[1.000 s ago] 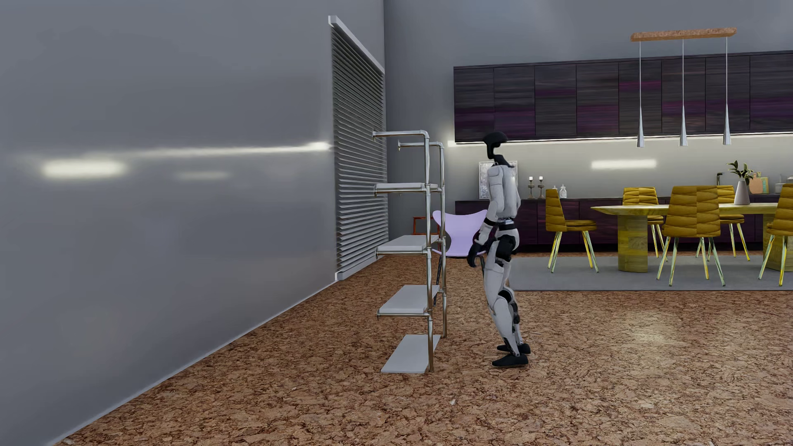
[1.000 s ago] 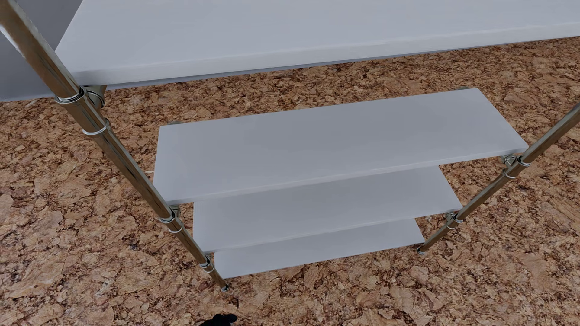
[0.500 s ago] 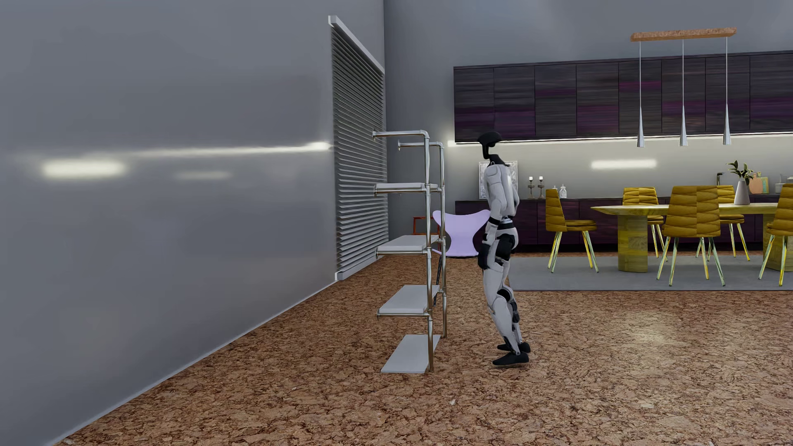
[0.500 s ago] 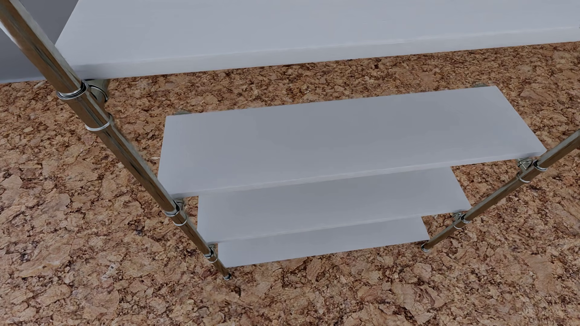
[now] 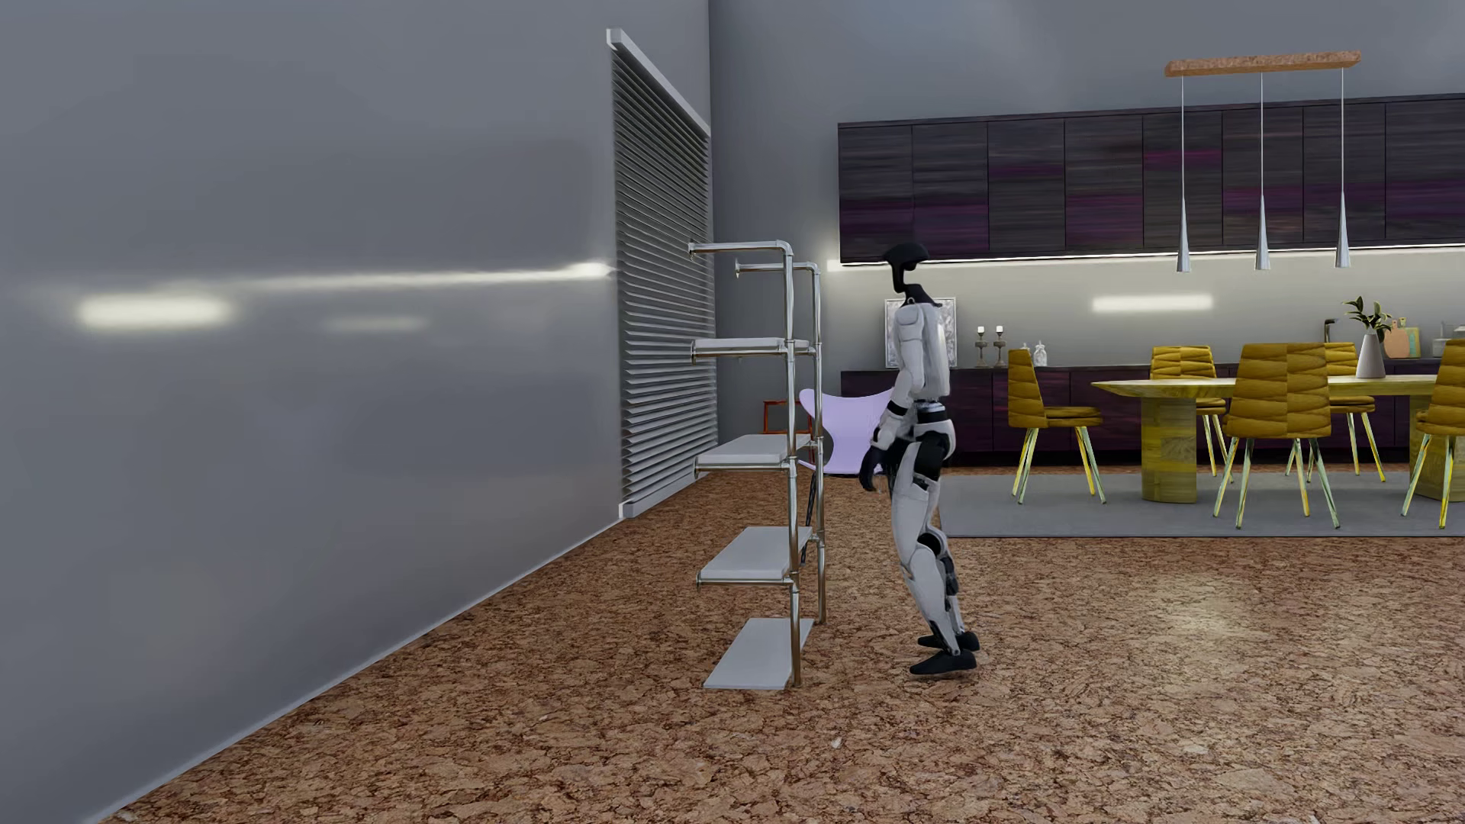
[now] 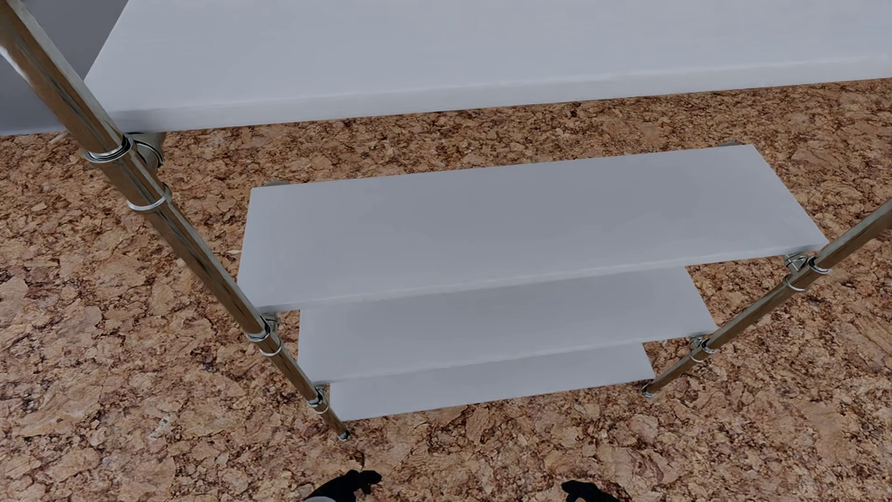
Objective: Walk towards the shelves
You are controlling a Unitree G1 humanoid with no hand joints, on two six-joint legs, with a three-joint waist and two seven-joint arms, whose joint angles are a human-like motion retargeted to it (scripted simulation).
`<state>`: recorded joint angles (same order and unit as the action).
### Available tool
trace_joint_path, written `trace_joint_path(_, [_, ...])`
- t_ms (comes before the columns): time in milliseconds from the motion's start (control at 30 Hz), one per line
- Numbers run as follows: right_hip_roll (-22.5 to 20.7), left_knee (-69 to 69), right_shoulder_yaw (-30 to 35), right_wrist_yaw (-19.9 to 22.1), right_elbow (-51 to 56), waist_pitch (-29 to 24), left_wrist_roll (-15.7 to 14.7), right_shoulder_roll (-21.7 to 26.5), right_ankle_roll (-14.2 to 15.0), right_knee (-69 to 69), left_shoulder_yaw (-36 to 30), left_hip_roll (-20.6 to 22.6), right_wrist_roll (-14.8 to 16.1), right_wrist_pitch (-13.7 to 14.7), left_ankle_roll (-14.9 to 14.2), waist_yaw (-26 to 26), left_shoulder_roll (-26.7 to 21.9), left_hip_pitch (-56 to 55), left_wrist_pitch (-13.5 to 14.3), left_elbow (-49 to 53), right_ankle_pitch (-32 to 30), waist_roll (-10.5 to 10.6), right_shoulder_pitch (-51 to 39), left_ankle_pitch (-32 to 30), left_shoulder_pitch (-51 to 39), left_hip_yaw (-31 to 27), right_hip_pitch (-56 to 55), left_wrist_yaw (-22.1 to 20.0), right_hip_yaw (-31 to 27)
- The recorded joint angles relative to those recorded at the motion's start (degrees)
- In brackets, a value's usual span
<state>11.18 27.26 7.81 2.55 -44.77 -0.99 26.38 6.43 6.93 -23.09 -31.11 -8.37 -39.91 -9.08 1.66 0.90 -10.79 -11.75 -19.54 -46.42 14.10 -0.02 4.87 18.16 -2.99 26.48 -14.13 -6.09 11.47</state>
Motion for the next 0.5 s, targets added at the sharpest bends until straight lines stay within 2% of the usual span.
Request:
trace_joint_path(100, [0.1, -0.5, 0.4, 0.5, 5.4, 0.1, 0.5, -0.3, -0.2, 0.4, 1.0, 0.2, 1.5, 3.6, 0.0, -0.3, 0.5, 0.4, 3.2, 6.0, 0.4, -0.1, 1.0, 0.1, -0.6, -0.2, 0.6, -2.8, 0.5])
trace_joint_path(167, [0.2, -1.0, -0.3, 1.3, 7.2, 0.2, 0.5, -1.0, -0.2, 0.9, 1.7, 0.4, 2.7, 3.7, 0.0, -0.5, 0.8, 0.8, 4.1, 8.6, 0.5, -0.2, 1.7, -0.1, 0.0, -0.3, 1.1, -3.5, 0.7])
trace_joint_path(267, [0.2, -1.4, -1.3, 1.1, 6.2, 0.3, 0.9, -1.4, -0.3, 1.5, 1.5, 0.6, 2.6, 1.8, 0.0, -0.7, 1.2, 1.2, 3.0, 8.1, 0.1, -0.4, 2.0, -0.5, 0.7, -0.6, 1.8, -2.6, 1.1])
trace_joint_path(400, [0.4, -1.5, -3.6, 1.9, 2.0, 0.3, 0.5, -1.3, -0.3, 1.7, 0.5, 0.9, 1.6, -1.2, 0.1, -0.9, 0.9, 1.3, 0.3, 2.9, 0.1, -0.5, 2.2, -0.6, 2.2, -1.1, 2.2, -0.5, 1.7])
trace_joint_path(500, [0.6, -1.5, -6.0, 2.5, -0.2, 0.4, -0.2, -1.2, -0.3, 1.8, 0.1, 1.0, 1.5, -2.4, 0.2, -0.9, 0.2, 1.4, -1.1, -1.5, 0.1, -0.6, 3.1, -0.7, 4.2, -1.1, 2.4, 0.5, 1.8])
